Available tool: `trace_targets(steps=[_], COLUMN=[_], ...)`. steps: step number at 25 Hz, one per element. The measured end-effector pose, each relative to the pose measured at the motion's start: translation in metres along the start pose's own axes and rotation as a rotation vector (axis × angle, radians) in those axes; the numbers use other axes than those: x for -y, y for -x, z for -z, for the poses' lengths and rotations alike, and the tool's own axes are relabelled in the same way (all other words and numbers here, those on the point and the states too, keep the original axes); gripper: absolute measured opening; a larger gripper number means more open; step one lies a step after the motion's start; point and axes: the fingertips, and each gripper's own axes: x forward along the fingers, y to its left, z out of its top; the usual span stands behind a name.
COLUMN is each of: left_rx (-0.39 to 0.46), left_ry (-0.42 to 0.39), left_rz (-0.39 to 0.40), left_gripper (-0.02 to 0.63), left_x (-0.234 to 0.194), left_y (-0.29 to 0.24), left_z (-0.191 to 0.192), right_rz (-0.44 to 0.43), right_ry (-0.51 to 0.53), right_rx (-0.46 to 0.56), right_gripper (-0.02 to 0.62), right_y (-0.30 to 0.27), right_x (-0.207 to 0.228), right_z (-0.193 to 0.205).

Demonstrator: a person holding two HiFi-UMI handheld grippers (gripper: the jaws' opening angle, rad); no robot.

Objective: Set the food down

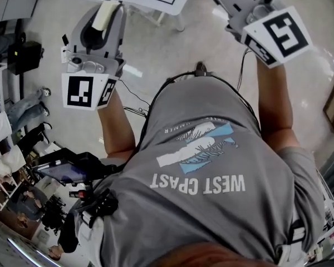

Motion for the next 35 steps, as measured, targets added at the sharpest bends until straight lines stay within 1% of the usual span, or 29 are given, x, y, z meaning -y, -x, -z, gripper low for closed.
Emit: trace_targets(steps=[2,4,6,8,10,12,14,15,17,18,21,25,30,35], left_rx=[-0.007,-0.021,-0.028,-0.028,-0.026,-0.017,-0.008,-0.006,-0.008,-0.008,0.006,0.014,0.023,0.028], left_ry=[0.006,0.015,0.023,0.032,0.037,0.029,0.02,0.021,0.028,0.031,0.032,0.025,0.032,0.036], left_rz=[-0.018,-0.043,-0.079,-0.12,-0.148,-0.161,-0.169,-0.171,-0.167,-0.161,-0.138,-0.103,-0.047,-0.01], left_gripper=[0.106,0.106,0.106,0.106,0.106,0.106,0.106,0.106,0.104,0.106,0.106,0.106,0.104,0.104], left_x=[-0.006,-0.002,0.006,-0.003,-0.014,-0.003,0.005,0.0,-0.018,-0.023,-0.019,-0.024,-0.006,0.004], left_y=[-0.005,-0.011,-0.02,-0.025,-0.011,0.009,0.013,0.007,-0.01,-0.014,-0.009,-0.023,-0.007,-0.001], left_z=[0.001,-0.001,-0.006,0.001,0.028,0.045,0.043,0.04,0.035,0.034,0.034,0.039,0.054,0.061], right_rz=[-0.031,-0.063,-0.064,-0.052,-0.032,0.0,0.035,0.052,0.077,0.086,0.103,0.122,0.16,0.198], right_ry=[-0.009,-0.033,-0.052,-0.044,-0.003,0.057,0.118,0.142,0.166,0.168,0.172,0.177,0.186,0.179], right_rx=[-0.027,-0.052,-0.073,-0.072,-0.027,0.057,0.15,0.19,0.237,0.241,0.222,0.211,0.189,0.18], right_gripper=[0.008,0.008,0.008,0.008,0.008,0.008,0.008,0.008,0.008,0.008,0.008,0.008,0.008,0.008], right_y=[-0.011,-0.015,-0.011,-0.022,-0.035,-0.036,-0.033,-0.032,-0.037,-0.04,-0.036,-0.04,-0.023,-0.01], right_x=[-0.002,-0.004,0.001,0.007,0.004,-0.004,-0.011,-0.012,-0.008,-0.006,-0.017,-0.01,-0.038,-0.047], right_z=[0.004,0.008,0.013,0.023,0.032,0.031,0.024,0.02,0.013,0.012,0.016,0.024,0.042,0.045])
